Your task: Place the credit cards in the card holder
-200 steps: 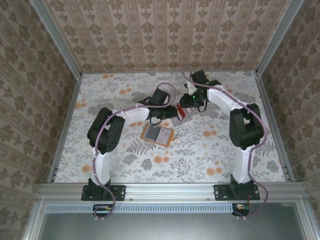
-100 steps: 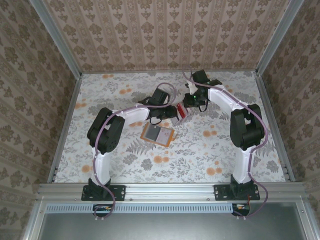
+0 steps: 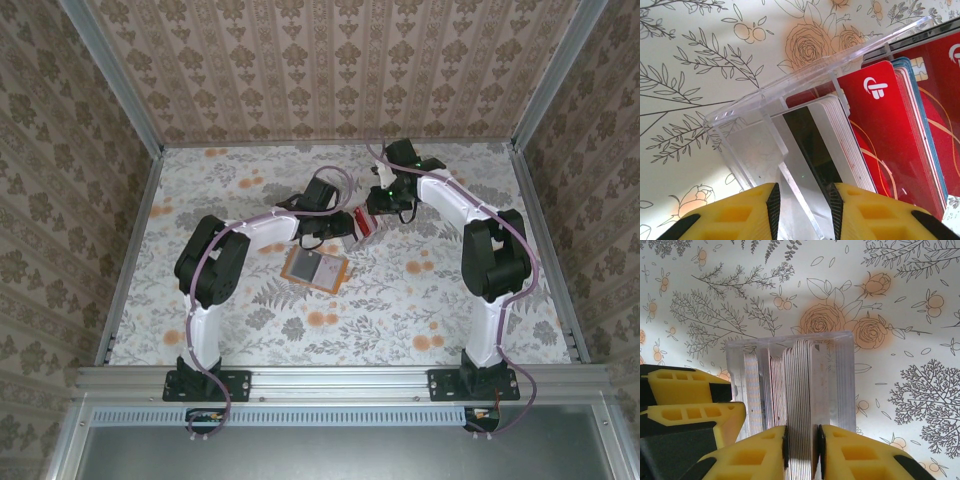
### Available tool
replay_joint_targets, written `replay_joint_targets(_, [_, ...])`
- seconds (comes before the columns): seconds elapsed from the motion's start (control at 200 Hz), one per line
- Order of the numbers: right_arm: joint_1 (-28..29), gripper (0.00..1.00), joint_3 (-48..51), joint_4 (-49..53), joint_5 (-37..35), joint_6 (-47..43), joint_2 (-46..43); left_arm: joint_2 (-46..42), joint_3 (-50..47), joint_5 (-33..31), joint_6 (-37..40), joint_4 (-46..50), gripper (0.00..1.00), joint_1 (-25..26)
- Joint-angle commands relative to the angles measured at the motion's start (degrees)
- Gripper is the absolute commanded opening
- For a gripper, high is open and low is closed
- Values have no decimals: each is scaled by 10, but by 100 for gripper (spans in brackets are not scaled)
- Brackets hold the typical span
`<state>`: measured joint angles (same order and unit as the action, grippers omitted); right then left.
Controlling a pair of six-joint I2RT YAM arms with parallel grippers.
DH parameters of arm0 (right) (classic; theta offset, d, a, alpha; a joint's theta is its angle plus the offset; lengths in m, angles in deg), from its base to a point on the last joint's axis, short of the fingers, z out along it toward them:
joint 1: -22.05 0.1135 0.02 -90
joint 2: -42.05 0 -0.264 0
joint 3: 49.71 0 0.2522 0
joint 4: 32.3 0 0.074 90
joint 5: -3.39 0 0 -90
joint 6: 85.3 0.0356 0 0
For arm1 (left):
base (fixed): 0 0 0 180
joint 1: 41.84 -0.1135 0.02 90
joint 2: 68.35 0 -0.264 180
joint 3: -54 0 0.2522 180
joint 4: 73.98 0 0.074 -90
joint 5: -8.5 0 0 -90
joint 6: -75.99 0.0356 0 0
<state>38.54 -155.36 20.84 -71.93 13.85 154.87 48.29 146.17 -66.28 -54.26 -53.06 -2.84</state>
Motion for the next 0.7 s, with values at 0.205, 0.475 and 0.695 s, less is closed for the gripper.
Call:
replay_joint_targets(0.205, [-1, 29, 0, 2, 30, 4, -26, 1, -8, 4, -2, -11, 35, 2])
replay_joint_targets(0.475, [-6, 19, 2, 0, 32, 5, -28, 2, -8, 6, -2, -10, 35, 1])
replay_joint_targets(0.695, [-11, 12, 2, 8, 15, 3, -40, -1, -10, 5, -1, -9, 35, 1])
